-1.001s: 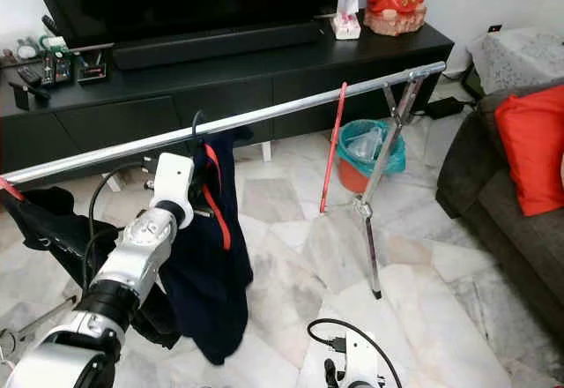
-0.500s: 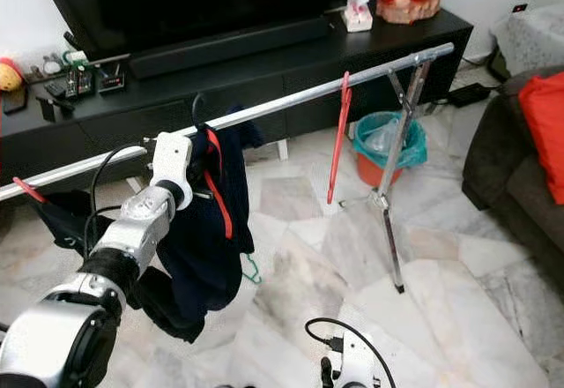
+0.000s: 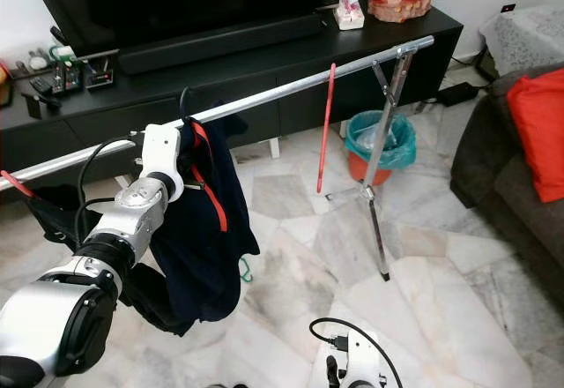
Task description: Hang hanger
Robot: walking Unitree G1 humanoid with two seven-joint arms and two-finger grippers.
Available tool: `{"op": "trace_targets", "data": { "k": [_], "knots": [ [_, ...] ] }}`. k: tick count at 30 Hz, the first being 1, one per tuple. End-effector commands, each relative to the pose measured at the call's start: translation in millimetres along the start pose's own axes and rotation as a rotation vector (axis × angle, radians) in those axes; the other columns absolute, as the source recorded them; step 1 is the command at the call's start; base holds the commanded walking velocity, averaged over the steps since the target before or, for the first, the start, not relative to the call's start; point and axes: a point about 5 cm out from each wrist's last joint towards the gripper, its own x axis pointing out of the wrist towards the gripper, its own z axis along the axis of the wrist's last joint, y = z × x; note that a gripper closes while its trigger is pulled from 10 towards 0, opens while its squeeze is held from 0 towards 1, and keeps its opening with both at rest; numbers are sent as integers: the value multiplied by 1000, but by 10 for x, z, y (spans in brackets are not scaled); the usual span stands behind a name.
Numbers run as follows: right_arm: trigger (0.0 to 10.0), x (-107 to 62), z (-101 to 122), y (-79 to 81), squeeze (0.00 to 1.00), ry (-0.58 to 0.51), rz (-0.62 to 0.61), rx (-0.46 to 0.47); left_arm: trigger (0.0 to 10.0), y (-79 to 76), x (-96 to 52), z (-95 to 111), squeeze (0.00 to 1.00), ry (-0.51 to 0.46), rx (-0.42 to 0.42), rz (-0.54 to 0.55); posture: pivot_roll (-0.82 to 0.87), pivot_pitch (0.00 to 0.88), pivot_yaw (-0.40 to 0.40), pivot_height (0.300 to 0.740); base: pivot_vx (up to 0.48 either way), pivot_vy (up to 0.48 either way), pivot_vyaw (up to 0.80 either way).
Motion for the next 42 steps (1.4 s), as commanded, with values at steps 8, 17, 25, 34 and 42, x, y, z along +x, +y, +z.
{"op": "trace_targets", "data": {
  "k": [8,17,25,34,42],
  "knots": [
    [10000,-38,-75,-113,0,-20,-206,65,10000,252,-15,98,0,-53,41,66,-49,94,13,740,0,0,0],
    [10000,-43,-125,-257,0,41,-247,164,10000,250,-9,63,0,-3,33,136,-60,99,2,740,0,0,0],
    [10000,-62,6,-720,0,27,-254,161,10000,201,-46,-126,0,89,0,165,-51,100,-9,740,0,0,0],
    [10000,-70,-24,-741,0,40,-234,168,10000,242,-42,-111,0,99,-51,212,-54,97,-9,740,0,0,0],
    [10000,-75,-64,-729,0,55,-222,170,10000,169,-91,-334,0,197,-22,160,-54,90,-2,740,0,0,0]
  ]
}}
